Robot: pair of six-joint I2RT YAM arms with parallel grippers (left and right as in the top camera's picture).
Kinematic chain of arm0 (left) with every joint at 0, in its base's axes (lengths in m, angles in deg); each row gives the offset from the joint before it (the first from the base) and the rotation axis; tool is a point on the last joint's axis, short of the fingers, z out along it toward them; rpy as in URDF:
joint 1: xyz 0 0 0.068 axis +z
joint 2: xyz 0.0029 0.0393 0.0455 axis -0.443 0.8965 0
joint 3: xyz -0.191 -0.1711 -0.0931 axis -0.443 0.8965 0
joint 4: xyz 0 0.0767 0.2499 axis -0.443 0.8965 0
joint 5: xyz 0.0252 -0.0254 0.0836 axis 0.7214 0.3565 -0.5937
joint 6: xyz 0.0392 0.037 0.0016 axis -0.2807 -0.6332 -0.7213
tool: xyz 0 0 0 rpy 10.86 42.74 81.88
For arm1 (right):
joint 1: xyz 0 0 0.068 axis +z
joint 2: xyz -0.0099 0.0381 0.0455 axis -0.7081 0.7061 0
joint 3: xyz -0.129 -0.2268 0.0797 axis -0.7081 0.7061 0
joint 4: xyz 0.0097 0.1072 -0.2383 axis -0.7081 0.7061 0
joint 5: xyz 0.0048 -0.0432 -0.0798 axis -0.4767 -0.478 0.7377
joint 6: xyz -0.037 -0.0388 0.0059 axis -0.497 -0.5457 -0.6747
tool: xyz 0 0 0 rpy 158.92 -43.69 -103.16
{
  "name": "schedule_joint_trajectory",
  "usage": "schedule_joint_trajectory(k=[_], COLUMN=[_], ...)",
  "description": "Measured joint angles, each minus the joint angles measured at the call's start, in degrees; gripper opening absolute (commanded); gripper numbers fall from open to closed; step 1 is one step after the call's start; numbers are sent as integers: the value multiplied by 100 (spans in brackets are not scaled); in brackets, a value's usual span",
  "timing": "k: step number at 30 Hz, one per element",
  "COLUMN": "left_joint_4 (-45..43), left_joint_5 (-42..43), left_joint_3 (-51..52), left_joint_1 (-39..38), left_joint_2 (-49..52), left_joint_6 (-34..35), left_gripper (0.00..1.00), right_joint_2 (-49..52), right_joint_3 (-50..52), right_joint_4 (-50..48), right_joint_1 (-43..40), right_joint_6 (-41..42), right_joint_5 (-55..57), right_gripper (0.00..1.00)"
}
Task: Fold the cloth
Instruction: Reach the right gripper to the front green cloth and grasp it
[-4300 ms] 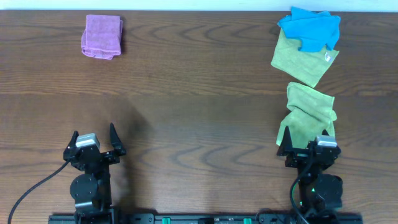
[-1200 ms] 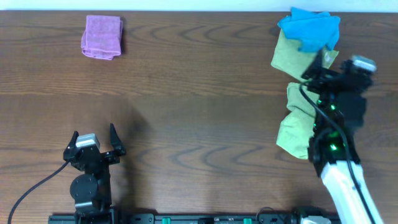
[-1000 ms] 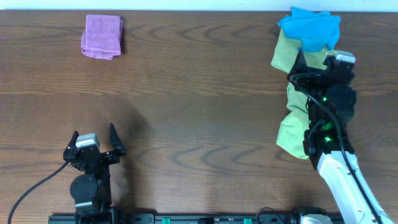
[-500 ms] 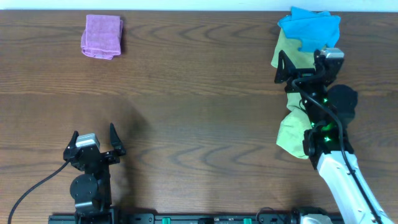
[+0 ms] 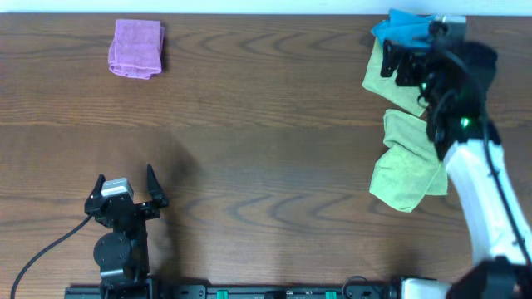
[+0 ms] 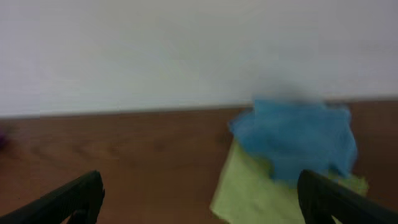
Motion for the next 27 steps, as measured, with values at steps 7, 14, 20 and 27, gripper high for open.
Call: schedule_joint_trajectory(k=[7, 14, 20, 27], left_joint_4=[0, 0, 0, 0], left_joint_5=[0, 0, 0, 0], left_joint_3=[0, 0, 0, 0], left_joint_1=[0, 0, 0, 0], left_joint_2=[0, 2, 0, 0], left_joint_6=[0, 0, 0, 0], left_gripper=[95, 95, 95, 95], right_joint_2=[678, 726, 726, 813], right_joint_3=[-494, -522, -490, -166], right_joint_4=[1239, 2876, 3880, 4011], right_joint_1=[-238, -262, -262, -262], right_joint_6=[-160, -334, -463, -507], right_joint_5=[315, 293, 798, 1530], right_gripper=[99, 99, 97, 92])
